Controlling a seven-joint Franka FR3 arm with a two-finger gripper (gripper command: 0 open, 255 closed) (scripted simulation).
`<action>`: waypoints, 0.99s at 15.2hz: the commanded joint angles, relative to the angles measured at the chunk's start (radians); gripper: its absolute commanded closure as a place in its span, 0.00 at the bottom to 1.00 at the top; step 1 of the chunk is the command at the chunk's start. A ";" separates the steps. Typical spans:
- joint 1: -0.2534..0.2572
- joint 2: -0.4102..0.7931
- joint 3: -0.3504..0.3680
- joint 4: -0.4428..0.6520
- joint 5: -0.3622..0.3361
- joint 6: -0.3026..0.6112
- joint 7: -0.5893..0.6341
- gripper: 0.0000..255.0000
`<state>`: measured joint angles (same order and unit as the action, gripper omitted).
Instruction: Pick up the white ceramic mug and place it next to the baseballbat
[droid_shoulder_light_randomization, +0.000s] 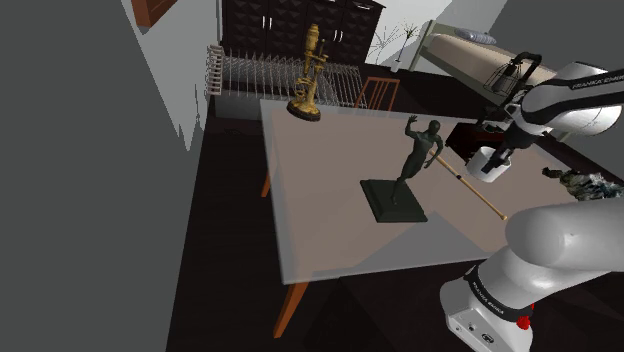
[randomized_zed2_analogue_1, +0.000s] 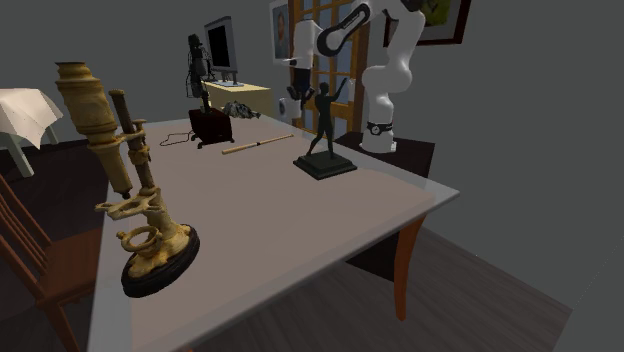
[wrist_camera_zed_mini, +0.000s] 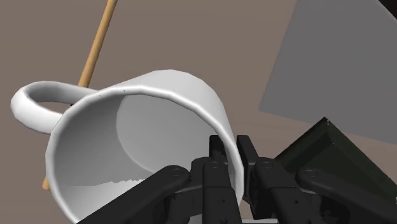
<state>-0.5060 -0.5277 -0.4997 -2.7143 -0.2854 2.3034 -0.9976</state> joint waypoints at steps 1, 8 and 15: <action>-0.030 0.000 -0.048 0.006 -0.021 -0.001 -0.061 1.00; -0.090 0.040 -0.209 0.080 -0.058 -0.012 -0.262 1.00; -0.082 0.141 -0.397 0.209 -0.025 -0.014 -0.483 1.00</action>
<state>-0.5909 -0.3979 -0.8747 -2.5254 -0.3173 2.2949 -1.4516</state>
